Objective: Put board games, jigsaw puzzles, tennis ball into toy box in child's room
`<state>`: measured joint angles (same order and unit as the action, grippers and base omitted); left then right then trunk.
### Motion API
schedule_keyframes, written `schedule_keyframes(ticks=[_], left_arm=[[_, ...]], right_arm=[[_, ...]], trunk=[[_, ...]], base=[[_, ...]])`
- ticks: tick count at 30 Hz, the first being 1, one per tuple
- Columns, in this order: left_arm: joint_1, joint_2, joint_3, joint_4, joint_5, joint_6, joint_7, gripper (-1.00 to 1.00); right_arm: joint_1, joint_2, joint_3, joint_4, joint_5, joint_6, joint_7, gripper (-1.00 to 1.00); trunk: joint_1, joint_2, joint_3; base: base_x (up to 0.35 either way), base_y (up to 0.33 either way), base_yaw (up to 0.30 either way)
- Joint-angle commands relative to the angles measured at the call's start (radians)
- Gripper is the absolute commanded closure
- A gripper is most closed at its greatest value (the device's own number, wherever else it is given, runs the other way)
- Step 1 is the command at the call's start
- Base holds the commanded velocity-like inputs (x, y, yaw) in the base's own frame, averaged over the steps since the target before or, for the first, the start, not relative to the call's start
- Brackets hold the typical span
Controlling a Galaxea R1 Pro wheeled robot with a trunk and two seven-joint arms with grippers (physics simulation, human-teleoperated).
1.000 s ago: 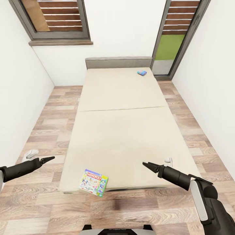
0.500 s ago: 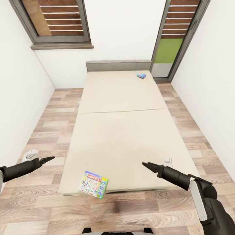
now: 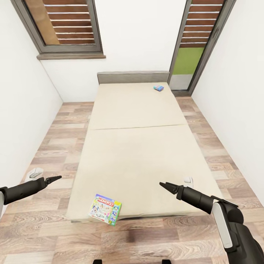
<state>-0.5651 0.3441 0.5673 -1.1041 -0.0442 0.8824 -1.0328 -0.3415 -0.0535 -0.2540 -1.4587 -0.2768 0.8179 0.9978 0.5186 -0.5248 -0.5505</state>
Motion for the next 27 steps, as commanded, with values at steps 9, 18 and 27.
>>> schedule_keyframes(ticks=[9, 18, 27], left_arm=[[-0.001, 0.0, 0.002, 0.0, -0.005, 0.007, -0.007, -1.0], [0.001, 0.001, 0.002, 0.0, -0.005, 0.008, -0.007, -1.0], [0.01, 0.003, 0.003, 0.0, -0.005, 0.007, -0.007, -1.0]], right_arm=[[-0.001, 0.0, -0.001, 0.0, -0.002, 0.005, 0.001, -1.0], [-0.001, 0.0, -0.001, 0.0, -0.002, 0.005, 0.001, -1.0], [-0.001, 0.0, -0.002, 0.0, -0.003, 0.005, 0.001, -1.0]], trunk=[[0.0, -0.001, 0.012], [0.0, -0.001, 0.026], [0.0, -0.001, 0.04]], base=[[0.0, 0.0, 0.0], [0.0, 0.0, 0.0], [0.0, 0.0, 0.0]])
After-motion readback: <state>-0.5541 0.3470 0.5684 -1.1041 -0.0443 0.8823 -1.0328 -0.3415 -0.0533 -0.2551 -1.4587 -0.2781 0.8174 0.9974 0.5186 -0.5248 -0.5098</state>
